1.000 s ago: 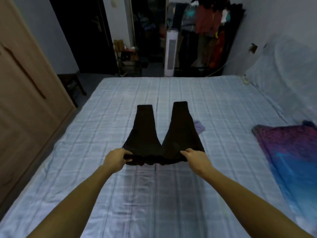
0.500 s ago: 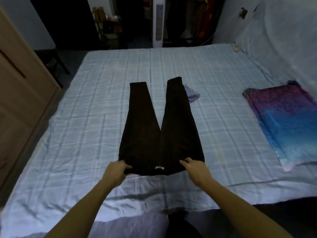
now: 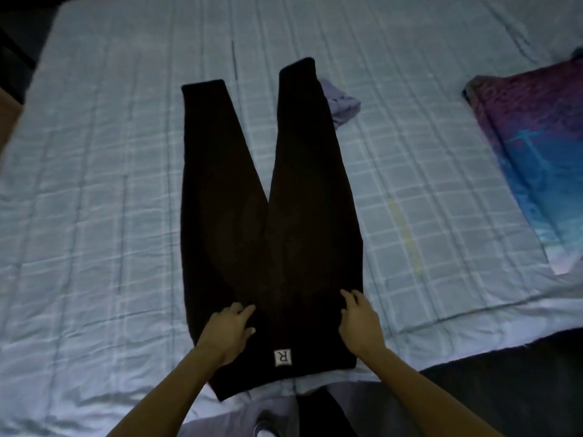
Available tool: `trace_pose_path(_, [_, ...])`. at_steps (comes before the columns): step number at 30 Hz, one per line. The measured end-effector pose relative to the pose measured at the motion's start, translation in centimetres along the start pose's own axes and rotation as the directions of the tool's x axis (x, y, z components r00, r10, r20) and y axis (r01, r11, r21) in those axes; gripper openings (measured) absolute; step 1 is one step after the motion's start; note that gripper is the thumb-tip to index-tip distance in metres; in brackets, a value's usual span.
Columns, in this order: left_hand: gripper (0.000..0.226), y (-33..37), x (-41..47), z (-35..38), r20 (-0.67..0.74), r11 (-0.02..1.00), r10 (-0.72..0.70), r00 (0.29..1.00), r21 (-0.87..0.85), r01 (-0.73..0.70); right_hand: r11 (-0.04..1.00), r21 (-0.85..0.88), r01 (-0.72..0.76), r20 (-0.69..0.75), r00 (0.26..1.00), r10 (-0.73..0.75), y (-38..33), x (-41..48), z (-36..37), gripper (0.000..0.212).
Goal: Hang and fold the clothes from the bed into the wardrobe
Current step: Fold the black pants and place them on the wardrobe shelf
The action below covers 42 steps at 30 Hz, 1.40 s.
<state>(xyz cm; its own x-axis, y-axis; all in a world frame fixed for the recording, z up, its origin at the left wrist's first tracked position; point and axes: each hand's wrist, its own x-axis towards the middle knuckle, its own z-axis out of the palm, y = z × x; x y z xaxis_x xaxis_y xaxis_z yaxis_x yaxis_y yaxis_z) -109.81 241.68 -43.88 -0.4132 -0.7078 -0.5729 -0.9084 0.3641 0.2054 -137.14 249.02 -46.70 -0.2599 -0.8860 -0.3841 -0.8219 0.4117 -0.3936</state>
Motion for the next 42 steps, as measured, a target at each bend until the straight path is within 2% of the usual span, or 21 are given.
trace_pose_path(2, [0.061, 1.2, 2.7, 1.0, -0.075, 0.999, 0.027, 0.997, -0.019, -0.029, 0.970, 0.155, -0.190, -0.042, 0.979, 0.199, 1.2, 1.5, 1.7, 0.055])
trace_pose_path(4, [0.066, 2.4, 5.0, 2.1, -0.088, 0.998, 0.032, 0.996, -0.041, -0.036, 0.882, 0.336, -0.330, 0.015, 0.938, 0.345, 2.2, 2.4, 3.6, 0.066])
trace_pose_path(7, [0.065, 4.1, 7.3, 4.3, 0.067, 0.998, 0.064, 0.996, 0.009, -0.065, 0.676, 0.588, -0.443, 0.100, 0.870, 0.483, 2.7, 2.0, 5.4, 0.073])
trace_pose_path(9, [0.060, 4.9, 7.9, 5.6, 0.189, 0.995, 0.085, 0.978, 0.040, -0.094, 0.651, 0.613, -0.448, 0.051, 0.844, 0.534, 2.3, 1.5, 5.1, 0.052])
trace_pose_path(11, [0.056, 4.9, 7.6, 6.0, 0.192, 0.994, 0.107, 0.976, 0.002, -0.110, 0.709, 0.601, -0.369, -0.129, 0.831, 0.542, 0.9, 1.0, 3.9, 0.030])
trace_pose_path(12, [0.054, 4.6, 7.2, 5.8, 0.152, 0.991, 0.117, 0.981, -0.082, -0.106, 0.737, 0.601, -0.309, -0.223, 0.821, 0.525, -0.3, 0.7, 3.2, 0.026])
trace_pose_path(13, [0.053, 4.0, 6.6, 5.5, 0.104, 0.967, 0.107, 0.989, -0.243, -0.079, 0.771, 0.590, -0.239, -0.301, 0.821, 0.485, -1.9, 0.3, 2.5, 0.026])
trace_pose_path(15, [0.048, 2.1, 4.9, 4.4, 0.013, 0.793, -0.017, 1.000, -0.609, 0.021, 0.850, 0.514, -0.116, -0.374, 0.861, 0.344, -6.0, -0.7, 2.4, 0.033])
trace_pose_path(17, [0.037, -0.6, 3.2, 3.4, -0.051, 0.578, -0.255, 0.966, -0.808, 0.110, 0.927, 0.375, -0.002, -0.324, 0.936, 0.134, -11.0, -1.9, 3.8, 0.048])
trace_pose_path(19, [0.037, -3.7, 1.4, 2.1, 0.007, 0.272, -0.476, 0.880, -0.950, 0.155, 0.978, 0.145, 0.153, -0.113, 0.984, -0.137, -16.3, -3.2, 6.1, 0.063])
trace_pose_path(20, [0.039, -5.3, 0.3, 1.6, 0.073, 0.116, -0.525, 0.848, -0.981, 0.156, 0.969, 0.034, 0.243, 0.026, 0.969, -0.244, -18.5, -3.9, 7.2, 0.067])
trace_pose_path(21, [0.039, -6.6, -0.7, 1.2, 0.118, 0.020, -0.537, 0.835, -0.988, 0.152, 0.944, -0.040, 0.327, 0.164, 0.934, -0.316, -20.3, -4.4, 8.3, 0.068])
trace_pose_path(22, [0.038, -7.6, -1.9, 1.0, 0.138, -0.005, -0.528, 0.838, -0.987, 0.160, 0.915, -0.066, 0.398, 0.304, 0.882, -0.361, -21.3, -4.8, 9.3, 0.064])
trace_pose_path(24, [0.040, -9.2, -3.4, 1.7, 0.135, 0.036, -0.506, 0.852, -0.983, 0.177, 0.876, -0.032, 0.481, 0.528, 0.753, -0.394, -22.0, -5.5, 10.8, 0.047])
trace_pose_path(25, [0.040, -9.6, -3.8, 2.4, 0.137, 0.080, -0.509, 0.850, -0.976, 0.204, 0.875, 0.007, 0.484, 0.565, 0.720, -0.403, -21.7, -5.8, 11.3, 0.041])
trace_pose_path(26, [0.040, -9.6, -4.1, 3.1, 0.137, 0.134, -0.517, 0.845, -0.962, 0.237, 0.884, 0.058, 0.464, 0.546, 0.727, -0.417, -21.1, -6.1, 11.4, 0.036])
trace_pose_path(28, [0.047, -9.0, -4.2, 4.6, 0.118, 0.248, -0.526, 0.842, -0.926, 0.285, 0.898, 0.148, 0.414, 0.412, 0.800, -0.436, -19.6, -6.2, 11.1, 0.030])
trace_pose_path(32, [0.061, -7.2, -3.5, 6.4, -0.009, 0.470, -0.543, 0.840, -0.832, 0.295, 0.890, 0.165, 0.426, 0.208, 0.867, -0.454, -16.5, -4.7, 9.9, 0.029])
trace_pose_path(36, [0.072, -7.2, -2.0, 4.9, -0.093, 0.487, -0.642, 0.761, -0.816, 0.311, 0.892, 0.214, 0.398, 0.085, 0.902, -0.423, -15.2, -2.1, 8.7, 0.026])
trace_pose_path(38, [0.070, -7.2, -0.5, 2.9, -0.190, 0.560, -0.656, 0.730, -0.771, 0.302, 0.886, 0.241, 0.397, 0.003, 0.912, -0.410, -15.4, -0.3, 7.9, 0.025])
trace_pose_path(42, [0.060, -7.3, 4.3, -2.0, -0.337, 0.694, -0.580, 0.742, -0.681, 0.234, 0.880, 0.276, 0.385, -0.098, 0.923, -0.373, -16.6, 5.0, 5.7, 0.022])
